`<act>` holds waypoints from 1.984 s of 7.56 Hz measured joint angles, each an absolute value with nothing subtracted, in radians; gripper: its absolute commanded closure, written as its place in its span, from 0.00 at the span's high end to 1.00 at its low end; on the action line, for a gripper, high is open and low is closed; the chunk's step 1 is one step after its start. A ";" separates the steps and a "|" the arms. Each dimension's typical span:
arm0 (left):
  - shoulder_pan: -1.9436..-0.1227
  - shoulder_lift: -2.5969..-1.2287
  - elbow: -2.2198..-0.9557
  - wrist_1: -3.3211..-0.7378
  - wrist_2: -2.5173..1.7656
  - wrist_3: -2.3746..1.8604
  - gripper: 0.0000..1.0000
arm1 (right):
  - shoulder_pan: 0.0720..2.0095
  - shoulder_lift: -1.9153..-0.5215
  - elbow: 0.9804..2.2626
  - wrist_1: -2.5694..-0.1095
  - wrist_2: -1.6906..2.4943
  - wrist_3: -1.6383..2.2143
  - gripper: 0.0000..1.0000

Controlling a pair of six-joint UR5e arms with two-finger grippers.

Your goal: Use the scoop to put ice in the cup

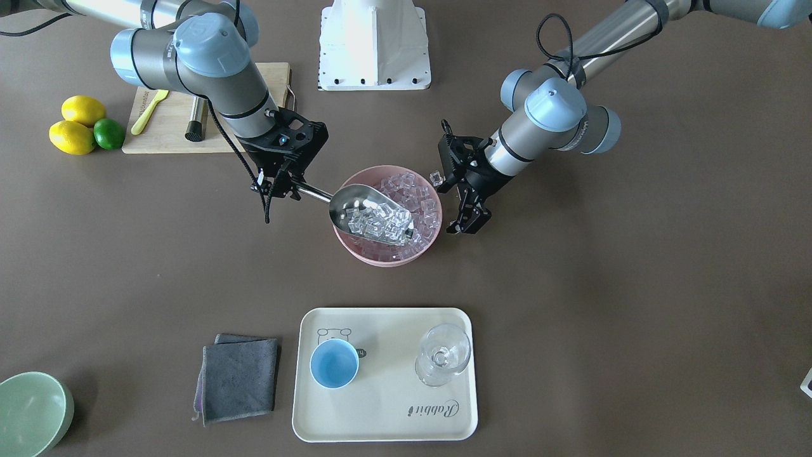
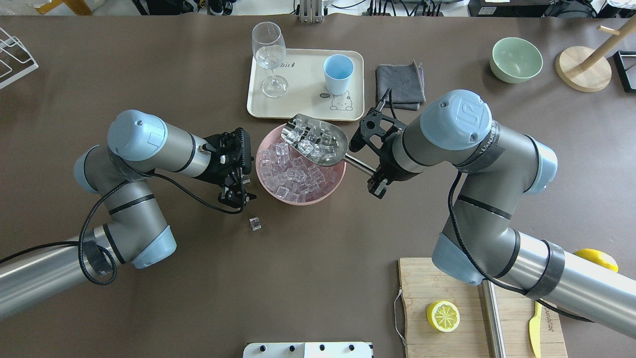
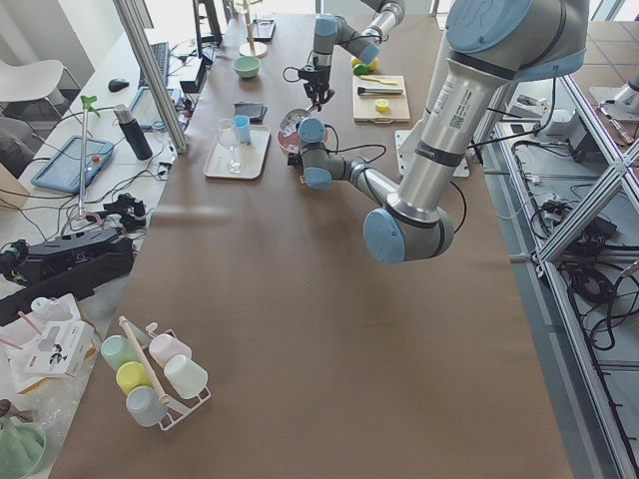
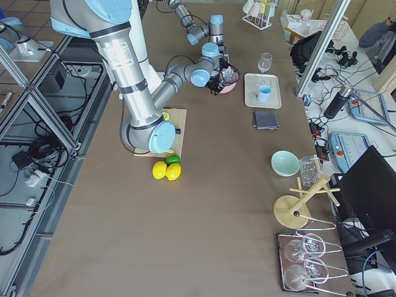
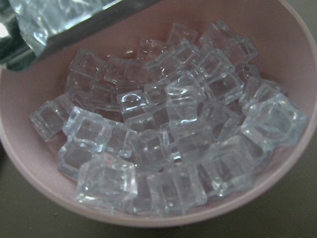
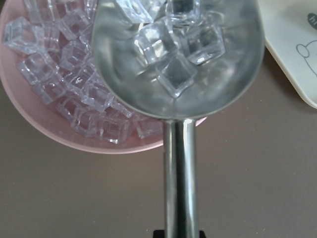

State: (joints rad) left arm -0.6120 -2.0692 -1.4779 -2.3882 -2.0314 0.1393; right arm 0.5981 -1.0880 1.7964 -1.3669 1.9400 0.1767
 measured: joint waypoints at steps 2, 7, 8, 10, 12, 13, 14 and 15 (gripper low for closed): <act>-0.617 -2.056 -1.488 -2.386 -2.040 0.145 0.99 | 0.654 -1.087 1.799 -1.388 2.000 0.219 0.00; -0.691 -2.021 -1.545 -2.257 -2.168 0.172 0.99 | 0.812 -1.031 1.748 -1.576 2.089 0.287 0.00; -0.719 -2.020 -1.585 -2.163 -2.185 0.224 0.99 | 0.841 -1.007 1.707 -1.584 2.116 0.296 0.00; -0.750 -2.021 -1.690 -1.946 -2.192 0.298 0.99 | 0.882 -0.968 1.630 -1.610 2.167 0.290 0.00; -0.782 -2.019 -1.735 -1.833 -2.194 0.302 0.99 | 0.895 -0.898 1.588 -1.721 2.196 0.229 0.00; -0.809 -2.019 -1.755 -1.793 -2.196 0.283 0.99 | 0.897 -0.855 1.571 -1.797 2.198 0.181 0.00; -0.836 -2.017 -1.778 -1.765 -2.198 0.236 0.99 | 0.897 -0.830 1.549 -1.842 2.196 0.136 0.00; -0.864 -2.007 -1.802 -1.752 -2.204 0.165 0.99 | 0.897 -0.813 1.527 -1.880 2.195 0.097 0.00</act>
State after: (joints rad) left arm -0.8644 -2.0070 -1.8015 -1.7524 -2.2038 0.1653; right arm 0.8974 -0.8131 1.5272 -1.8805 2.1950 0.0971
